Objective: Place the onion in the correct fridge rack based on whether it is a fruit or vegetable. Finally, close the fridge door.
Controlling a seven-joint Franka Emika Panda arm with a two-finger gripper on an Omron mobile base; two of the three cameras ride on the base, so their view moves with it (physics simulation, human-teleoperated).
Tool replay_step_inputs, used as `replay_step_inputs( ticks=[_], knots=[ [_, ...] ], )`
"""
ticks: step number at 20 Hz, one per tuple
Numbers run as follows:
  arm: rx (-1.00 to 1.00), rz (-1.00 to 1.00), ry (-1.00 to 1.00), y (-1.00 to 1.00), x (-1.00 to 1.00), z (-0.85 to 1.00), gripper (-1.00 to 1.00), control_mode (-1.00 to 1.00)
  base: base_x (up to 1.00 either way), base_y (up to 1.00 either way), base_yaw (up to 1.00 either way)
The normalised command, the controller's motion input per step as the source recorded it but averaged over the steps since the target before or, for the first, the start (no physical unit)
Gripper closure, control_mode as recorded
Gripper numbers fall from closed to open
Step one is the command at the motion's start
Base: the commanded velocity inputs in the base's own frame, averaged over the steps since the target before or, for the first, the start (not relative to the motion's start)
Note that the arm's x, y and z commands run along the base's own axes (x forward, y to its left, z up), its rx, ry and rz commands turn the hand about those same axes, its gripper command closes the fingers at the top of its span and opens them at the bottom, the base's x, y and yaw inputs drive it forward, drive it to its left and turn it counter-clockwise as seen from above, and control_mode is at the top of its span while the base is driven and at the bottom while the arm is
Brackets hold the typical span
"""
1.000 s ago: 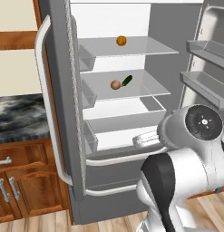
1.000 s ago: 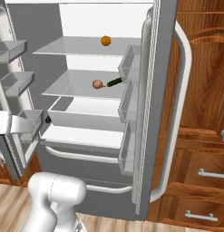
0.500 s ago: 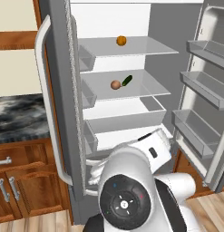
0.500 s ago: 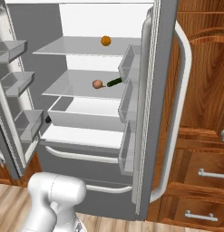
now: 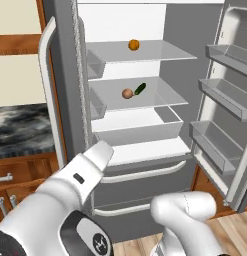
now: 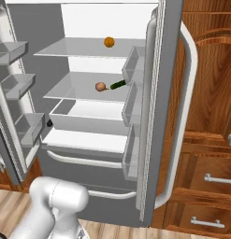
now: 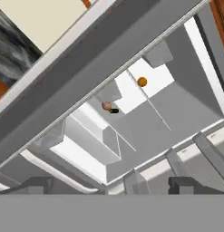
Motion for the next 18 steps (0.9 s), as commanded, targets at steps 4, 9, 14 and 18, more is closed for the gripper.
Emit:
replay_step_inputs(
  ticks=[4,9,14,18],
  knots=[
    [-0.25,0.00,0.02,0.93,0.84,-0.33,-1.00,-1.00,0.00,0.00,0.00],
    [-0.20,0.00,0.03,0.79,1.00,-0.46,-1.00,-1.00,0.00,0.00,0.00],
    [-0.15,0.00,0.09,0.64,1.00,-0.43,-1.00,-1.00,0.00,0.00,0.00],
    [-0.13,0.00,0.15,0.61,0.98,-0.34,-1.00,-1.00,0.00,0.00,0.00]
  ],
)
